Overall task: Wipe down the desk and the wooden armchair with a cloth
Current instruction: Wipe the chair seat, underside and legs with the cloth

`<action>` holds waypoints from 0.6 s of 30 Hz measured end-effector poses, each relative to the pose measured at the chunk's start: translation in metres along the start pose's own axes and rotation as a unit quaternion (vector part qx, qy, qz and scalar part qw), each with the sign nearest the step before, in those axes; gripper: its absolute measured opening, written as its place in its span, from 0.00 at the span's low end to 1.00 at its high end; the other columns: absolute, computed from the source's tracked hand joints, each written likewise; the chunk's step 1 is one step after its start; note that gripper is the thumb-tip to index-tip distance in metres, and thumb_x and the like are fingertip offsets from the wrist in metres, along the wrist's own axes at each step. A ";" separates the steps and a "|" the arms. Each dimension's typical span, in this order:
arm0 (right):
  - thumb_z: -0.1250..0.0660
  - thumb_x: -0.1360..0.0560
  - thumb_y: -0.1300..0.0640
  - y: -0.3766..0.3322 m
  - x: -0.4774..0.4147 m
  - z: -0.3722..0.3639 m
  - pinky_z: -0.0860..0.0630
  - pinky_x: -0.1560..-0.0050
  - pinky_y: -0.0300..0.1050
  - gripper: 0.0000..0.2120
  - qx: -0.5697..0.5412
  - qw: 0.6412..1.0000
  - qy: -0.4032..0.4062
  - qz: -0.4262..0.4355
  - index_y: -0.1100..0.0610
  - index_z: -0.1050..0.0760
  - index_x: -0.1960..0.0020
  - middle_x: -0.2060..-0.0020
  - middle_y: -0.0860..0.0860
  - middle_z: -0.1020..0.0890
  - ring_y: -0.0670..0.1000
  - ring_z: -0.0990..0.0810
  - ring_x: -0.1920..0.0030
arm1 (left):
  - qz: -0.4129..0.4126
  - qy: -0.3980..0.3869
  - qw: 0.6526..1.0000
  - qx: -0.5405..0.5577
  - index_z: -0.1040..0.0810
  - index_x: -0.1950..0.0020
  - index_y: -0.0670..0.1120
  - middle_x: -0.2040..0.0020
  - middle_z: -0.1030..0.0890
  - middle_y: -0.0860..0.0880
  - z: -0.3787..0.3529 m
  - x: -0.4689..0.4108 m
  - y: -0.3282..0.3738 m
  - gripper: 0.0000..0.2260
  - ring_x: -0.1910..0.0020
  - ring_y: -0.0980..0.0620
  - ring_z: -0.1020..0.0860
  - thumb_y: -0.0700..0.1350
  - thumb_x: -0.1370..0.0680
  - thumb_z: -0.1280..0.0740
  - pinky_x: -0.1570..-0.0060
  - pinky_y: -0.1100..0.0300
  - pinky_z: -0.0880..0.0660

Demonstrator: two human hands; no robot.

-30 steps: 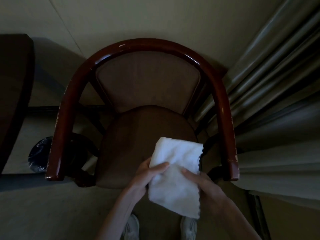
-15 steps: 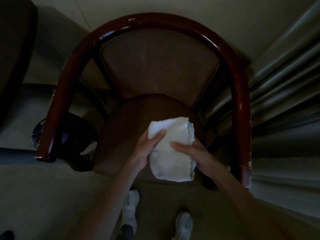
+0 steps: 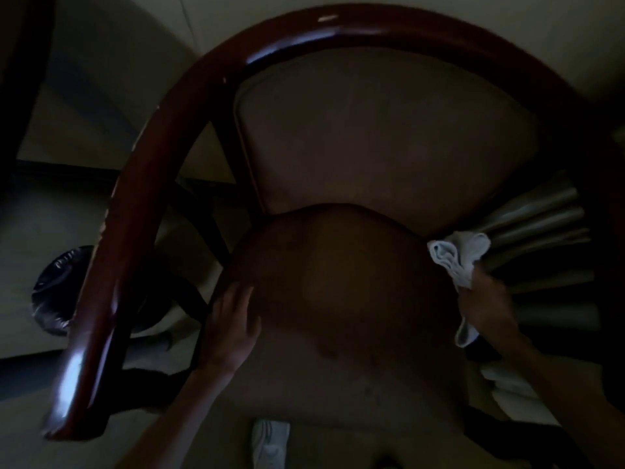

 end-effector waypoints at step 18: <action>0.45 0.25 0.45 -0.205 0.037 -0.266 0.50 0.30 0.73 0.35 0.217 0.917 0.022 0.333 0.47 0.54 0.21 0.21 0.54 0.50 0.60 0.52 0.22 | 0.027 0.123 0.963 0.240 0.39 0.24 0.52 0.27 0.36 0.60 0.004 -0.011 -0.051 0.24 0.29 0.62 0.38 0.41 0.19 0.41 0.36 0.76 0.46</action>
Point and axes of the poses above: each hand's wrist, its own x-axis away from the middle knuckle, its own z-axis out of the back of the hand, y = z × x, the point moved 1 cm from there along -x, towards the middle knuckle
